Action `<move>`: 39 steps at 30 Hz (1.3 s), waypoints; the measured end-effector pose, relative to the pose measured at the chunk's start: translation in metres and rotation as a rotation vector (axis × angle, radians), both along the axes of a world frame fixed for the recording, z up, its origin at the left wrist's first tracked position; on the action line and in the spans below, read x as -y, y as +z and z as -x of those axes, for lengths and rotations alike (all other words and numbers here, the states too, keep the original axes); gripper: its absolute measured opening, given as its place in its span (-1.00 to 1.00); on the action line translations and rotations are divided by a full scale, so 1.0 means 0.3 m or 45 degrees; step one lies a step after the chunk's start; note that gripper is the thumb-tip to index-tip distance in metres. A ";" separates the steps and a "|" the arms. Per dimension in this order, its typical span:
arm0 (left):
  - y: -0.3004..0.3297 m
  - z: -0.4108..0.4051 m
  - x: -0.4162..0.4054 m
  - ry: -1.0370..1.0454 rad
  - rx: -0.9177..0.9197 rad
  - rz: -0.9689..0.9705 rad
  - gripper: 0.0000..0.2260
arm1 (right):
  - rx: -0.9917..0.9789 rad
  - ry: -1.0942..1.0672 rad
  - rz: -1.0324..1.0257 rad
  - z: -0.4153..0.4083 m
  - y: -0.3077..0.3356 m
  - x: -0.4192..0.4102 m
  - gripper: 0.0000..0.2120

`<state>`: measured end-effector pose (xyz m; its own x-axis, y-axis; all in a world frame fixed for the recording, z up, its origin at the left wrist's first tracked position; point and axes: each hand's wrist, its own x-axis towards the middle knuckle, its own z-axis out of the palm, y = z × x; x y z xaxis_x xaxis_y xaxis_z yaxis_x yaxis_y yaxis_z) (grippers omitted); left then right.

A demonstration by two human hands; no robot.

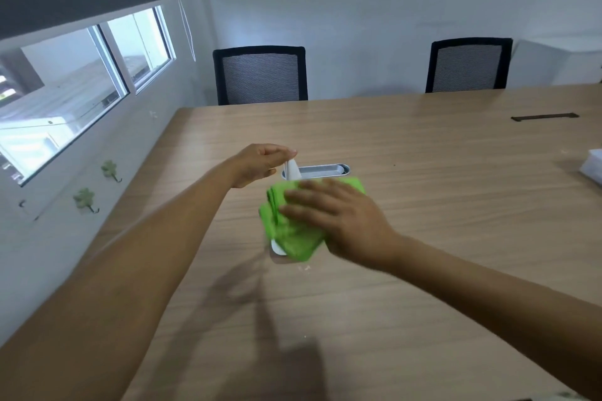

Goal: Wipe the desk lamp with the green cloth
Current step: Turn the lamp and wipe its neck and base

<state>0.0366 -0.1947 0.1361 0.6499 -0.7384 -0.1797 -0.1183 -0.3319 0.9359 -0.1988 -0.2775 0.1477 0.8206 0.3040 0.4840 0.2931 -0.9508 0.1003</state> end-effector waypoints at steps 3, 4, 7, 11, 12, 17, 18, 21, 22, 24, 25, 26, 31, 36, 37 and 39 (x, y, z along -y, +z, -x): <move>0.001 0.004 -0.002 -0.003 -0.008 0.010 -0.63 | -0.100 -0.204 -0.081 -0.097 0.020 0.034 -0.43; 0.002 0.004 -0.002 -0.004 -0.005 0.000 -0.63 | -0.163 -0.211 -0.097 -0.108 0.014 0.038 -0.43; 0.006 0.002 -0.005 -0.006 -0.005 -0.030 -0.68 | -0.202 -0.093 -0.013 -0.051 -0.030 0.012 -0.45; 0.023 0.000 -0.005 -0.010 -0.001 -0.064 -0.78 | -0.123 0.218 0.239 0.057 -0.069 -0.045 -0.61; 0.028 0.001 -0.003 -0.012 0.006 -0.075 -0.74 | -0.099 0.229 0.257 0.042 -0.057 -0.041 -0.60; 0.044 0.030 -0.006 -0.004 0.007 -0.053 -0.76 | -0.115 -0.148 0.112 -0.161 0.046 0.033 -0.55; 0.043 0.031 -0.008 -0.005 0.012 -0.054 -0.74 | -0.187 -0.185 0.104 -0.179 0.052 0.042 -0.55; 0.035 0.022 -0.011 -0.013 0.027 -0.089 -0.74 | -0.258 -0.110 0.118 -0.157 0.018 0.034 -0.54; 0.028 0.012 -0.012 -0.012 0.015 -0.091 -0.79 | -0.249 -0.054 0.123 -0.122 0.001 0.021 -0.54; 0.019 0.000 -0.012 -0.022 -0.018 -0.091 -0.87 | -0.209 0.056 0.178 -0.033 -0.034 -0.009 -0.58; 0.018 -0.003 -0.013 -0.032 -0.019 -0.090 -0.87 | -0.176 0.117 0.218 0.009 -0.051 -0.020 -0.61; 0.019 -0.004 -0.012 -0.035 -0.018 -0.088 -0.87 | -0.146 0.171 0.247 0.038 -0.064 -0.024 -0.63; 0.017 -0.009 -0.002 -0.028 0.012 -0.088 -0.74 | -0.083 0.041 0.145 -0.041 -0.013 0.029 -0.47; 0.022 -0.005 -0.003 -0.023 0.033 -0.110 -0.68 | -0.252 -0.042 0.045 -0.056 -0.049 0.054 -0.37; 0.026 -0.003 -0.007 -0.027 0.029 -0.128 -0.73 | -0.260 0.002 0.073 -0.020 -0.077 0.048 -0.38; 0.031 -0.006 -0.010 -0.037 0.029 -0.146 -0.75 | -0.284 0.105 0.143 0.065 -0.124 0.039 -0.38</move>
<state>0.0385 -0.1917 0.1453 0.6332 -0.7326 -0.2497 -0.1504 -0.4329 0.8888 -0.2183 -0.2891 0.1105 0.8735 0.4155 0.2537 0.3955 -0.9095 0.1279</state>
